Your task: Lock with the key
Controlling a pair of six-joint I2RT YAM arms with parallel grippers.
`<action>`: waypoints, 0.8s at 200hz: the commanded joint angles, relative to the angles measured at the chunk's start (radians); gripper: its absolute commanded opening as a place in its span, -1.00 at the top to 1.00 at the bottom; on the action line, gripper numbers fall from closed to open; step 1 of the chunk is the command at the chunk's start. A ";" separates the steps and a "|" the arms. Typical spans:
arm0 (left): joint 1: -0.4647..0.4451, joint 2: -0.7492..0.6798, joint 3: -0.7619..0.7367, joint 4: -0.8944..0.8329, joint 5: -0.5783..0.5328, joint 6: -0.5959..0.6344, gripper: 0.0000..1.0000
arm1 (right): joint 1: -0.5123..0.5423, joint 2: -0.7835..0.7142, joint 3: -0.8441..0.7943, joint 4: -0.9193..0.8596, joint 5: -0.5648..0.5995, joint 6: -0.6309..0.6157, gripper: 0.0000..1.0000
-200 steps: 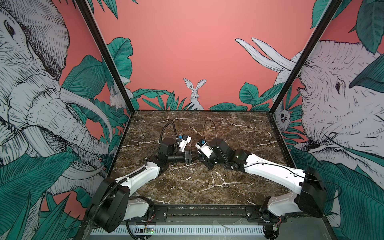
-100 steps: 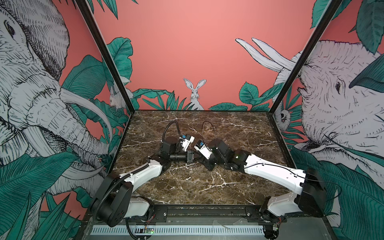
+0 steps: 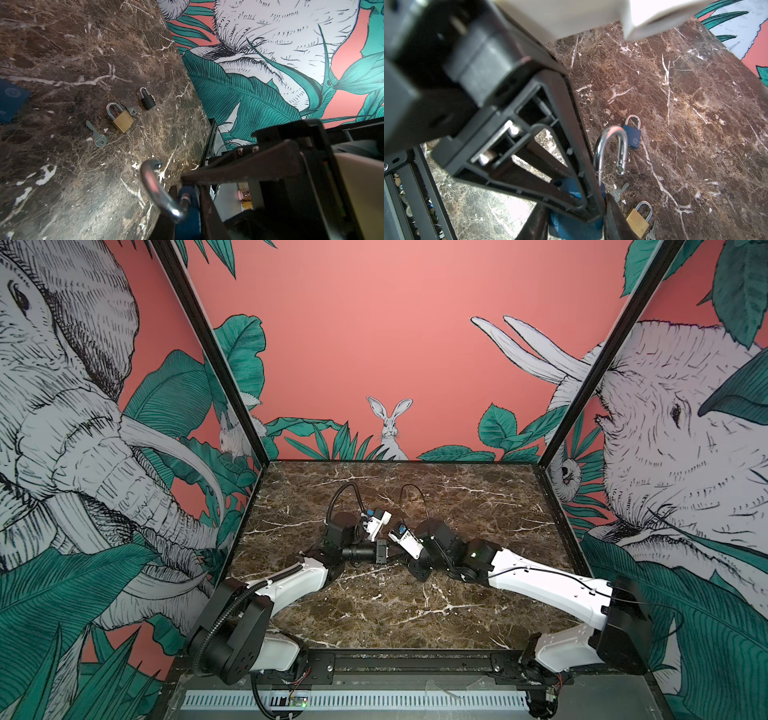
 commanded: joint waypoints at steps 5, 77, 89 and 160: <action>-0.019 0.003 0.015 0.032 0.044 0.001 1.00 | -0.007 -0.020 0.019 0.109 0.061 -0.006 1.00; -0.025 0.008 -0.017 0.206 -0.106 -0.092 1.00 | -0.042 -0.070 -0.006 0.133 0.055 0.041 -0.12; -0.025 0.016 -0.021 0.233 -0.132 -0.105 1.00 | -0.064 -0.107 -0.021 0.132 0.024 0.053 -0.25; -0.064 0.132 -0.151 0.968 -0.607 -0.524 1.00 | -0.310 -0.516 -0.308 0.362 -0.212 0.256 -0.23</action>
